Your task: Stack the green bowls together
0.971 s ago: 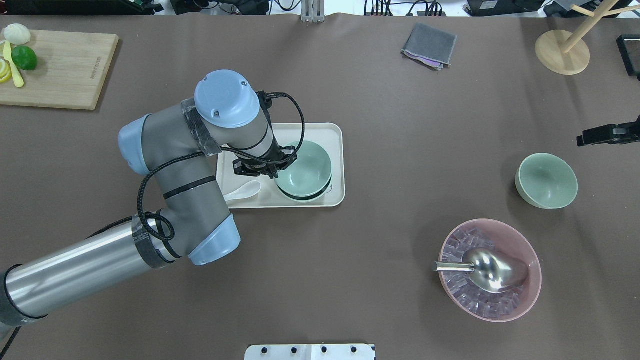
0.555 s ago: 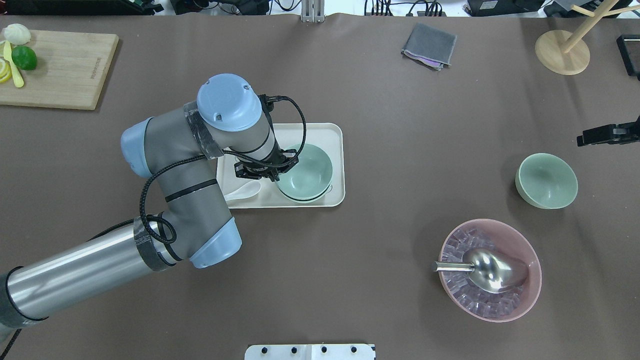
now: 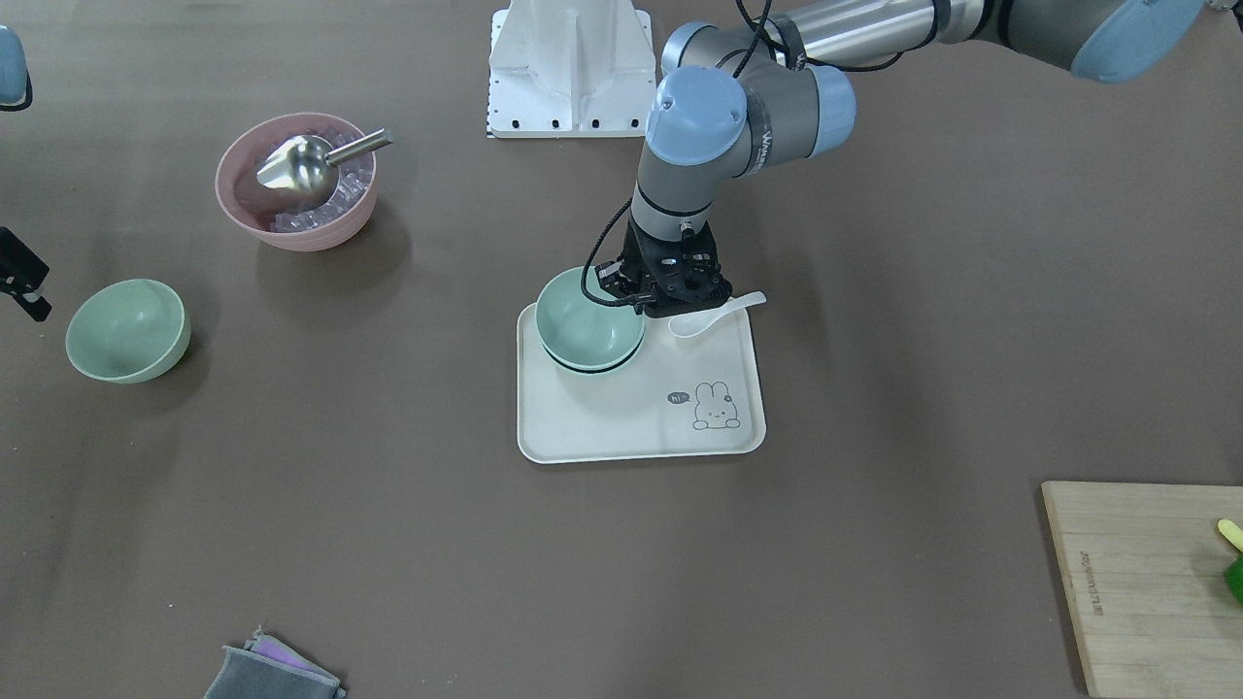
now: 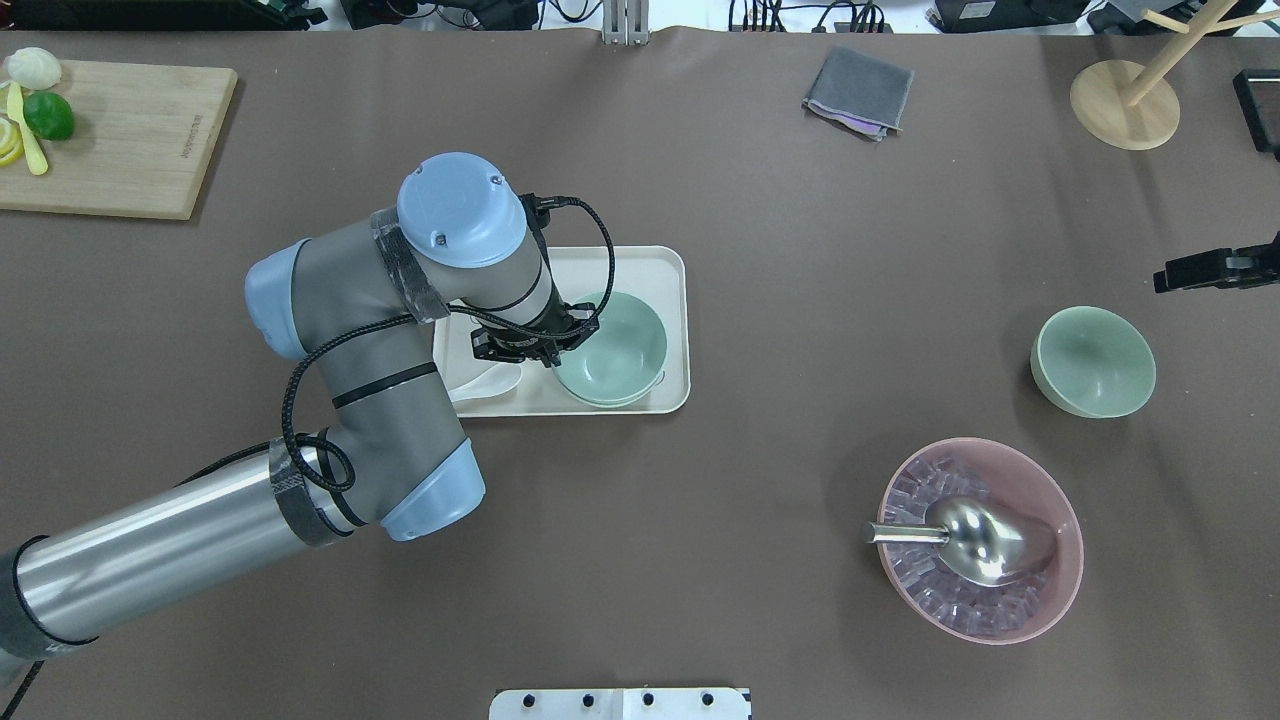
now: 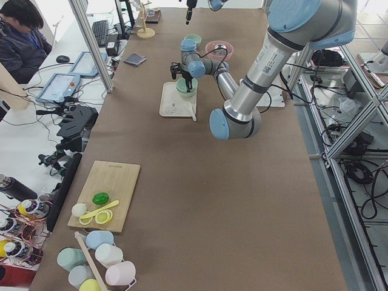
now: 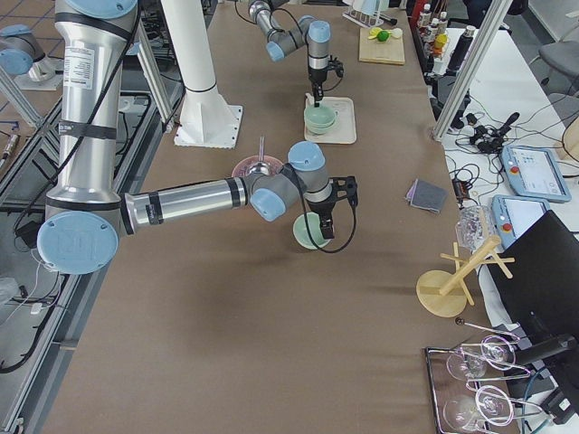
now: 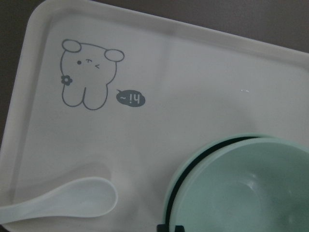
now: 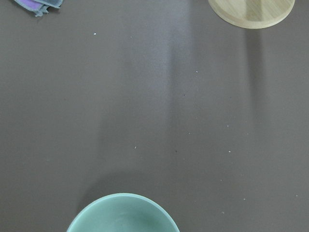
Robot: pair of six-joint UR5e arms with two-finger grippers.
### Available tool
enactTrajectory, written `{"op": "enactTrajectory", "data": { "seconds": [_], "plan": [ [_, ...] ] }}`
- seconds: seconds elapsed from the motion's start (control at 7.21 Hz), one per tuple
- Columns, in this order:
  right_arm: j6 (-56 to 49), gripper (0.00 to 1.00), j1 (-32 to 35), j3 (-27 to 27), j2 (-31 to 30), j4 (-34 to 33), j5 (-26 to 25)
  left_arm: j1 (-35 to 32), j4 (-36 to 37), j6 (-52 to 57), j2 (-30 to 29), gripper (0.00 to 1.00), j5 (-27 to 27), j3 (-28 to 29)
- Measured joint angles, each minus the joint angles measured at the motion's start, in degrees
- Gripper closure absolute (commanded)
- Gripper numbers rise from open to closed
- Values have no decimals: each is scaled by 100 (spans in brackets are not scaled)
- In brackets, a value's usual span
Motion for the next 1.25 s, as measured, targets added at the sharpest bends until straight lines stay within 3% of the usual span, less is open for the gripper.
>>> {"op": "enactTrajectory", "data": {
  "seconds": [0.83, 0.97, 1.25],
  "plan": [
    [2, 0, -3, 0, 0, 0, 0, 1, -125, 6, 2, 100, 0, 112],
    [4, 0, -4, 0, 0, 0, 0, 3, -187, 8, 6, 96, 0, 148],
    [1, 0, -3, 0, 1, 0, 0, 5, -309, 9, 7, 44, 0, 224]
  ]
}}
